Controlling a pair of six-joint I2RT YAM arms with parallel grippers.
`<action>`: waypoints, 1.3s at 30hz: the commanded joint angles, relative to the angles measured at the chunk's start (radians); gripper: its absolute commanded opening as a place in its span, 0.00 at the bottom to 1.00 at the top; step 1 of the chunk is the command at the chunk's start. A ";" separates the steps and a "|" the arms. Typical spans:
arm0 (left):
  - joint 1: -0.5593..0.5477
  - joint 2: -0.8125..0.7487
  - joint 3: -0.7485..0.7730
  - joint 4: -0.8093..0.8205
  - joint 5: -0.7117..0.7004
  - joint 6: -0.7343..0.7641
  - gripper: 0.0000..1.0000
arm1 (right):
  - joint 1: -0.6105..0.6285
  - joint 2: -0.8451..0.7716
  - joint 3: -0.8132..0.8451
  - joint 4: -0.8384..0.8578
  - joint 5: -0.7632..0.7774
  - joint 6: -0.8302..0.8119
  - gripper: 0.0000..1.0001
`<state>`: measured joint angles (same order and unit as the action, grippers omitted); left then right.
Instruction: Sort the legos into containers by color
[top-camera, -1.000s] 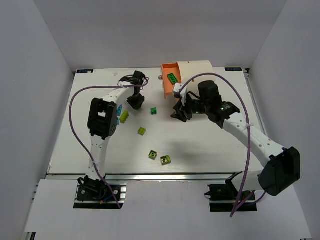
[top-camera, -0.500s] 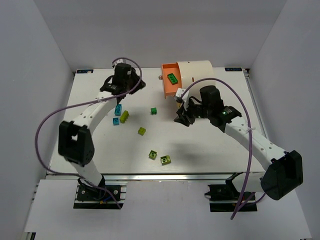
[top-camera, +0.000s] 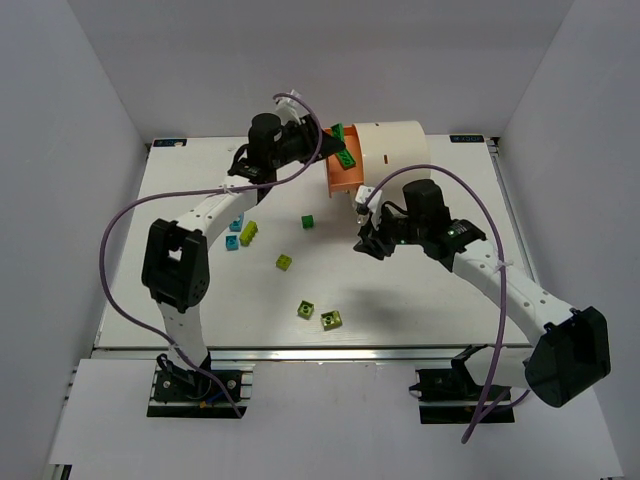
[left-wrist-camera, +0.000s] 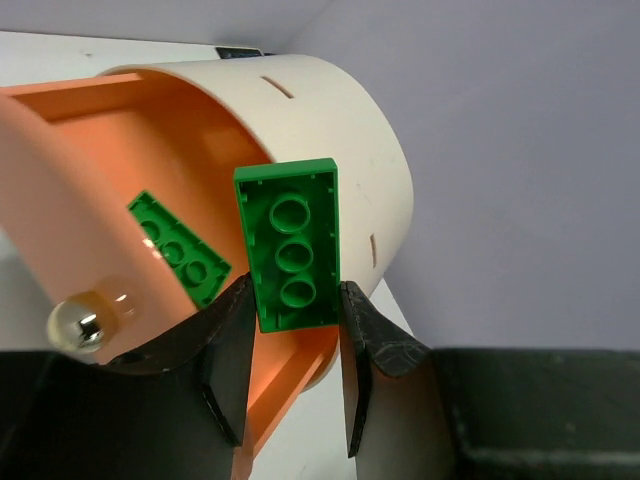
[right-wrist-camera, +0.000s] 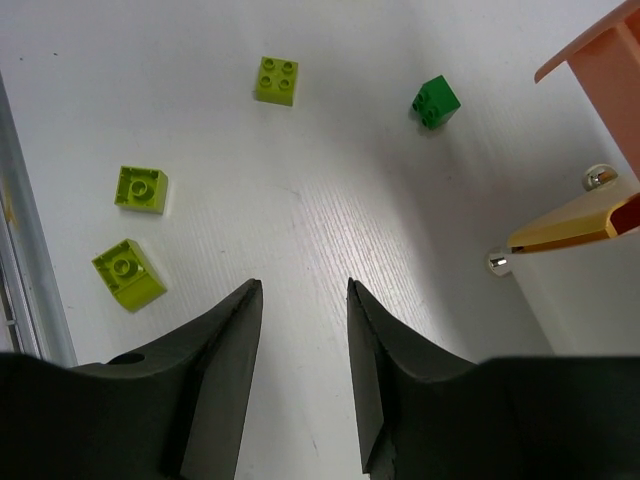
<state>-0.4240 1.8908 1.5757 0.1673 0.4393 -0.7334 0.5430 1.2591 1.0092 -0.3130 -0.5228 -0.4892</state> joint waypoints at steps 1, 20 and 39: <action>-0.013 -0.004 0.087 0.034 0.070 0.025 0.10 | -0.008 -0.033 -0.015 0.018 0.003 -0.014 0.45; -0.032 0.037 0.217 -0.066 -0.059 0.049 0.56 | -0.017 -0.049 -0.038 0.018 -0.005 -0.012 0.47; 0.028 -0.700 -0.455 -0.159 -0.390 0.155 0.76 | 0.132 0.295 0.189 -0.081 0.027 -0.394 0.79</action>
<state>-0.4042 1.3758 1.2148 0.0547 0.1986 -0.6010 0.6365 1.5181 1.0996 -0.3309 -0.5510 -0.7250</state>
